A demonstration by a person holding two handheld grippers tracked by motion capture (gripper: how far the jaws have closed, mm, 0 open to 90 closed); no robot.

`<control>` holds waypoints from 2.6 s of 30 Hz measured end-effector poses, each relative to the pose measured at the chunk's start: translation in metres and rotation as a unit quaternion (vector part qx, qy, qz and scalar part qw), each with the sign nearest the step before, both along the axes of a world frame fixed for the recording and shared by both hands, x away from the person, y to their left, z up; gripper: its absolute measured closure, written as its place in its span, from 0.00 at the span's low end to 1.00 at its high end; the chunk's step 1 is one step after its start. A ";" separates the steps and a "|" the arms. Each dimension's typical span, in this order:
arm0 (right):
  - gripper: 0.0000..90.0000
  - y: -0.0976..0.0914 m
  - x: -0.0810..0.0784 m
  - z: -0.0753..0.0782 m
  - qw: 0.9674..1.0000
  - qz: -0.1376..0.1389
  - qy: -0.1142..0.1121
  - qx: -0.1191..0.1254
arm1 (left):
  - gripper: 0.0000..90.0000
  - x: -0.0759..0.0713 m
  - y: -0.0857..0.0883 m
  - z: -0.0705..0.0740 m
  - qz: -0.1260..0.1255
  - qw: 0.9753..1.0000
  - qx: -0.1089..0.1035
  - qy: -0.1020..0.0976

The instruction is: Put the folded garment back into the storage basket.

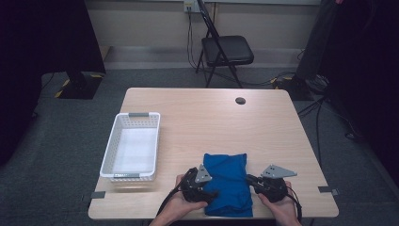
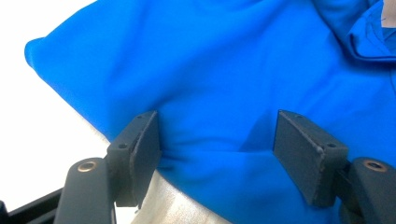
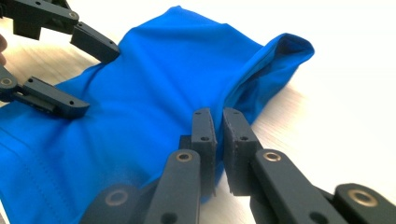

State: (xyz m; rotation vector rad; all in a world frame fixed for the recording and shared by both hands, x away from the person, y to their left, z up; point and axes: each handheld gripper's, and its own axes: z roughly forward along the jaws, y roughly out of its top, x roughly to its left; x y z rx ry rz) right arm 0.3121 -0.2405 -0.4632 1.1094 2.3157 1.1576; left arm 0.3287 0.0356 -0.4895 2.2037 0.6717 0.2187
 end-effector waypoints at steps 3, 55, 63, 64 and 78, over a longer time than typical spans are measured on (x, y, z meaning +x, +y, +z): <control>0.93 -0.006 -0.003 0.001 1.000 -0.006 0.000 0.002 | 0.35 0.000 0.000 0.000 0.000 1.000 -0.002 -0.001; 0.13 0.030 -0.012 -0.029 0.999 0.027 0.013 -0.046 | 0.14 -0.023 0.051 0.001 0.058 0.997 0.046 0.007; 0.12 0.033 -0.010 -0.029 0.998 0.021 0.017 -0.048 | 0.12 -0.022 0.050 0.000 0.057 0.997 0.047 0.006; 0.11 0.033 -0.010 -0.029 0.999 0.020 0.017 -0.048 | 0.12 -0.022 0.050 0.000 0.058 0.997 0.046 0.007; 0.11 0.037 -0.004 -0.029 0.998 0.015 0.020 -0.049 | 0.12 -0.022 0.050 0.000 0.059 0.997 0.043 0.007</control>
